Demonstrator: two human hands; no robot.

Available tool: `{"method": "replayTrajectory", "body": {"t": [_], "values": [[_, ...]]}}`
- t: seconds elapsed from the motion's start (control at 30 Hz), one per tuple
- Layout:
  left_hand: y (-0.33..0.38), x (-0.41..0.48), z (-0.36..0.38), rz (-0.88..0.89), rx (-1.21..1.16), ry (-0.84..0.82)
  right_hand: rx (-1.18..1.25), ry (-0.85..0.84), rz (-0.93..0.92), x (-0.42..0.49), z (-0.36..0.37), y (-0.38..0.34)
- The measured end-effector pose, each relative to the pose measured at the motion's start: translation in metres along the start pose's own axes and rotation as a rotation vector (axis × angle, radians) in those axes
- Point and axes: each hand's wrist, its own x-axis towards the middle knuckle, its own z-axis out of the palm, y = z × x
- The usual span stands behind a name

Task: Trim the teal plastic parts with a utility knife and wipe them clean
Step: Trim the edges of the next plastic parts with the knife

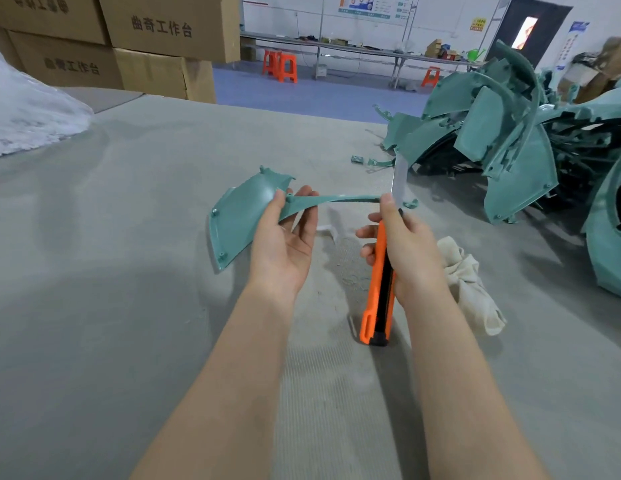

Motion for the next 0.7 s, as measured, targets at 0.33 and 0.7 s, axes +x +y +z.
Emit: {"method": "replayTrajectory", "body": {"t": [0.33, 0.7], "values": [[0.0060, -0.0016, -0.0004, 0.003, -0.079, 0.024, -0.034, 0.100, -0.076, 0.0006, -0.0006, 0.0002], [0.0052, -0.0033, 0.0005, 0.017, -0.099, 0.004, -0.080, 0.033, -0.080, -0.0023, 0.0015, 0.0014]]}}
